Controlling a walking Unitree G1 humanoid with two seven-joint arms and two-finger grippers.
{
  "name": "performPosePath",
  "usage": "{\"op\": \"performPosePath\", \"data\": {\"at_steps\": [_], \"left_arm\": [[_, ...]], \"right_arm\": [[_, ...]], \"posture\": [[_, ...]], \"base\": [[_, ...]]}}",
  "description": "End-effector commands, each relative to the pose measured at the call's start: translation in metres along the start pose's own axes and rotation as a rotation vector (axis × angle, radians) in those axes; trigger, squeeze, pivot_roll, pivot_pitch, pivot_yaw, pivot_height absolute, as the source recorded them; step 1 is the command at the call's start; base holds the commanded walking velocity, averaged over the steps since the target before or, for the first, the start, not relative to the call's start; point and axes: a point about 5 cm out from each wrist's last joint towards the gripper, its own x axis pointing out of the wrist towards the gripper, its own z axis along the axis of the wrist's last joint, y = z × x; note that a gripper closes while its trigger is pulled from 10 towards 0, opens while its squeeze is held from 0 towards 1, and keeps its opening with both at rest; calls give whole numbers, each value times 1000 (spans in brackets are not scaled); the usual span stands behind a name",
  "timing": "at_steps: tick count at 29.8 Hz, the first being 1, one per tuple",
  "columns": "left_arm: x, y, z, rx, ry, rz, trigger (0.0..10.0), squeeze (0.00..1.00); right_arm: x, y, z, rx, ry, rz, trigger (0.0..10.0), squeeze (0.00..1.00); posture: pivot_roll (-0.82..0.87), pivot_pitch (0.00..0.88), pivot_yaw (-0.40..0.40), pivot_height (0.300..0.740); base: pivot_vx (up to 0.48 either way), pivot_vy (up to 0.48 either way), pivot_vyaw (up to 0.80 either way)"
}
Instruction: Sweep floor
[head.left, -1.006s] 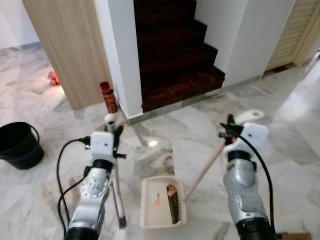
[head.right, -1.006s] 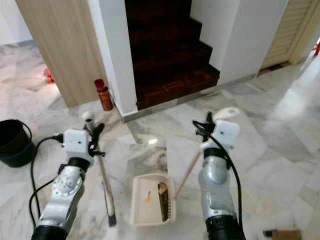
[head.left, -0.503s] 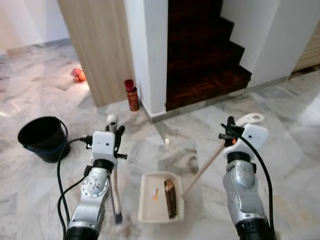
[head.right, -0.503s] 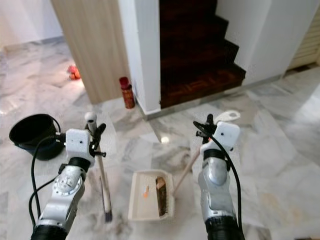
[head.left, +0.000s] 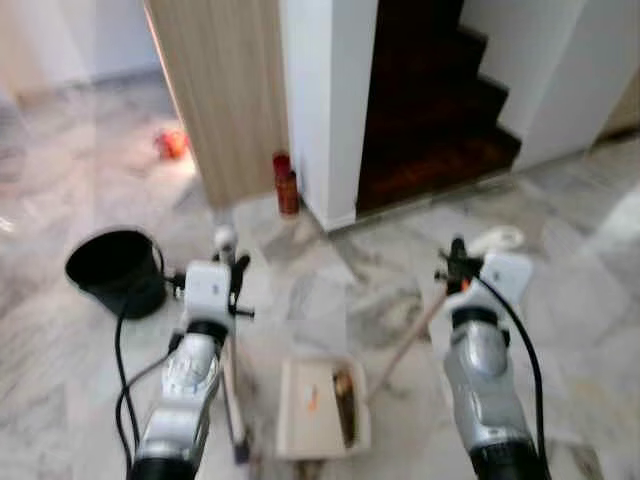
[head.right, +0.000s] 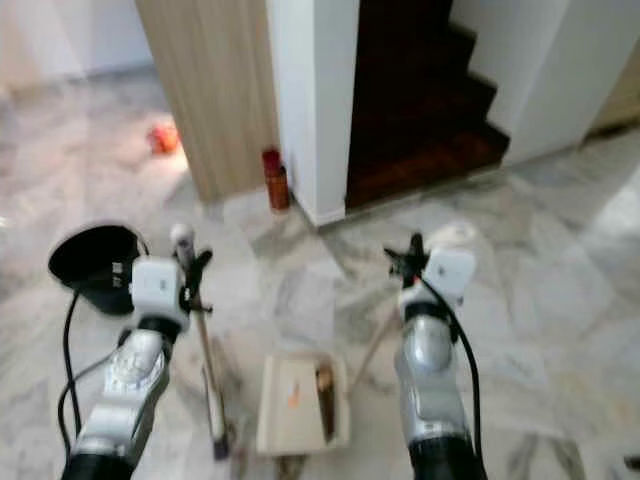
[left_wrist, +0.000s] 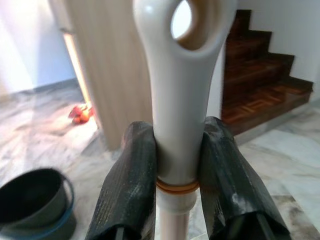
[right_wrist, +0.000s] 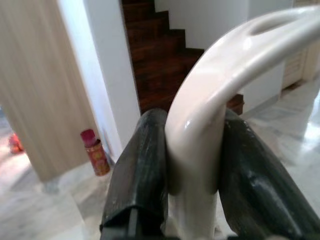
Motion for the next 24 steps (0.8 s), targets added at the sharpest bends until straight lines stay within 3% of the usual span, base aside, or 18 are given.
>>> {"op": "performPosePath", "data": {"at_steps": [1,19,24], "left_arm": [[3,7,12,16,-57,16,10000,0],[0,7,12,18,-58,17,10000,0],[0,7,14,27,-64,17,10000,0]], "right_arm": [[4,11,14,25,-60,30,10000,0],[5,16,16,40,-73,67,10000,0],[5,17,18,43,-82,74,10000,0]], "posture": [[87,0,23,740],[95,0,19,740],[98,0,20,740]], "base": [[0,435,0],[0,433,0],[0,68,673]]}}
